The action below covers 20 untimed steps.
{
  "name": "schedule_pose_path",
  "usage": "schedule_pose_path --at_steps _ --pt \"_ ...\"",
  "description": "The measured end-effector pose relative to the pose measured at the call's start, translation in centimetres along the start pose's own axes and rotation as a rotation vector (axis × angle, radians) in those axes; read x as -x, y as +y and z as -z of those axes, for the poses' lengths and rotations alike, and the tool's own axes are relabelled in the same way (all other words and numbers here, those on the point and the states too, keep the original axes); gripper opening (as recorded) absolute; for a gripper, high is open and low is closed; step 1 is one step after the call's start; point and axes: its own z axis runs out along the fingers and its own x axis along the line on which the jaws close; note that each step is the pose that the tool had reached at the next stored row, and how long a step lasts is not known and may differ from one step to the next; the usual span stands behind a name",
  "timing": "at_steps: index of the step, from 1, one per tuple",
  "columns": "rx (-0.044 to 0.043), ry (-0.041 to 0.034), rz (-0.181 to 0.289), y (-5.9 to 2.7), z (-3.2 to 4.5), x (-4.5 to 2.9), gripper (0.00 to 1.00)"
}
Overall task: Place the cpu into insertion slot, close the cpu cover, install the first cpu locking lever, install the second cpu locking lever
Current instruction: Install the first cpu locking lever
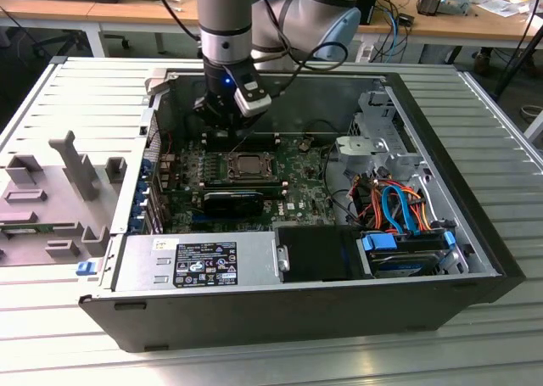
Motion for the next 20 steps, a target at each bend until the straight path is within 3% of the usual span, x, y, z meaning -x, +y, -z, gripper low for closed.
schedule_pose_path --at_steps 20 --pt "-0.0009 -0.0003 0.023 0.24 -1.19 0.9 0.11"
